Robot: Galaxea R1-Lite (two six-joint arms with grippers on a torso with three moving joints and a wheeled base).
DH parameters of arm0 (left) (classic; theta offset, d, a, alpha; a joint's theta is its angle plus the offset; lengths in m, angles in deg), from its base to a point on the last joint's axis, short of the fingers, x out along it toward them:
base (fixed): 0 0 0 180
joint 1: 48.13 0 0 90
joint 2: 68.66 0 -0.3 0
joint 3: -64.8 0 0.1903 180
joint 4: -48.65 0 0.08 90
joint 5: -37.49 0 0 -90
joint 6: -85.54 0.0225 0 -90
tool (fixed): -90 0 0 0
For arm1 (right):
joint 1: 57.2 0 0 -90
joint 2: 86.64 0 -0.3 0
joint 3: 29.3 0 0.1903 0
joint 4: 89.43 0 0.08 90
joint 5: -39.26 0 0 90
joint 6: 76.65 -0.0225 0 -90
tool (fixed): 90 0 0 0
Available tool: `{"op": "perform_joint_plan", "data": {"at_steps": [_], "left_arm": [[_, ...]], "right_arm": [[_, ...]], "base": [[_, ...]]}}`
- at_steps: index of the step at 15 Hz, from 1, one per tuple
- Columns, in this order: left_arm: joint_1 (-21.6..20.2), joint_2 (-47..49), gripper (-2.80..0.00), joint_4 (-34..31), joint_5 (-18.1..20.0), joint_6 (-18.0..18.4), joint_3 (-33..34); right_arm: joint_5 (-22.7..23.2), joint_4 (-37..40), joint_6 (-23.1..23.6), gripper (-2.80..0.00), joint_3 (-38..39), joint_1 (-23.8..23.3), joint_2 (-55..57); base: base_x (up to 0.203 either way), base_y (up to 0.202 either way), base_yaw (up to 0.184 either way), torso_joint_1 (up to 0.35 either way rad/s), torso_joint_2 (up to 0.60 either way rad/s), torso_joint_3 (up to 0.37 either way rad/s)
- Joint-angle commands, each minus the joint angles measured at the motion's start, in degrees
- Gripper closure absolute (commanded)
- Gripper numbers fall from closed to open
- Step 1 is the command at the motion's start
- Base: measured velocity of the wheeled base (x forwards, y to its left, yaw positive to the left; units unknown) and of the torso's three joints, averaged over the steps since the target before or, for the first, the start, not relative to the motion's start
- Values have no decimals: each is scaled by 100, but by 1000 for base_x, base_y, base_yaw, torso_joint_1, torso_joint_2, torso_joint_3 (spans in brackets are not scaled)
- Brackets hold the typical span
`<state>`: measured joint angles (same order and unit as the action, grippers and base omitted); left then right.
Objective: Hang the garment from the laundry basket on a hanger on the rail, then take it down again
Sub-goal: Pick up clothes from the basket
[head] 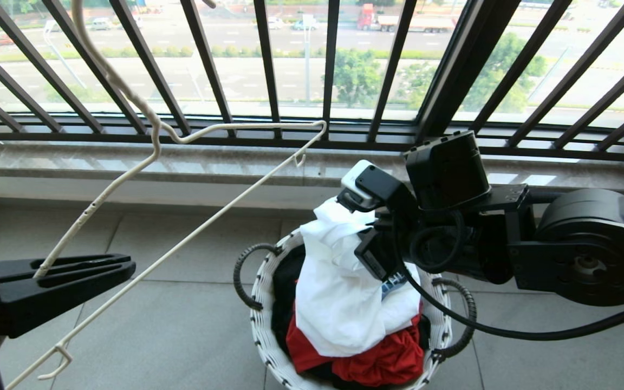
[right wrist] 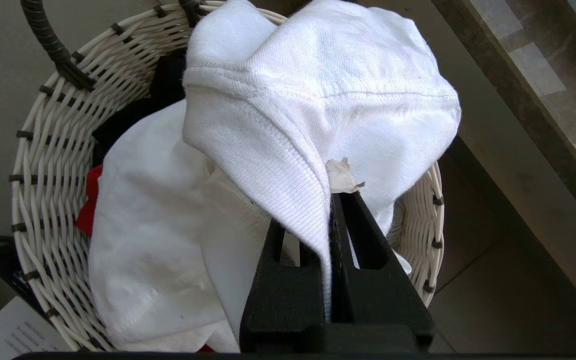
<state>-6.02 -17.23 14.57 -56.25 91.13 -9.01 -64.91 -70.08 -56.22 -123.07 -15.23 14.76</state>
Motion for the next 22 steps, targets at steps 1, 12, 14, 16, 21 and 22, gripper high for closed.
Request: {"op": "perform_joint_plan", "data": {"at_steps": [1, 12, 14, 16, 21, 22], "left_arm": [[-1, -19, 0, -1, -4, 3, -9], [-1, -133, 0, -1, -4, 82, -9], [-1, -133, 0, -1, -4, 82, -9], [-1, -133, 0, -1, -4, 82, -9], [-1, -125, 0, -1, -4, 82, -9], [-1, -125, 0, -1, -4, 82, -9]], "right_arm": [[-7, -3, 22, -280, -29, 4, 40], [-16, -11, 143, -280, -877, -78, 764], [-16, -11, 188, -280, -1011, -119, 885], [-16, -11, 205, -280, -1080, -147, 989], [-16, 4, 292, -280, -1462, -443, 1131], [-24, -2, 312, -280, -1529, -470, 1180]], "base": [[0, 0, 0, 0, 0, 0], [0, 0, 0, 0, 0, 0], [0, 0, 0, 0, 0, 0], [0, 0, 0, 0, 0, 0], [0, 0, 0, 0, 0, 0], [0, 0, 0, 0, 0, 0]]}}
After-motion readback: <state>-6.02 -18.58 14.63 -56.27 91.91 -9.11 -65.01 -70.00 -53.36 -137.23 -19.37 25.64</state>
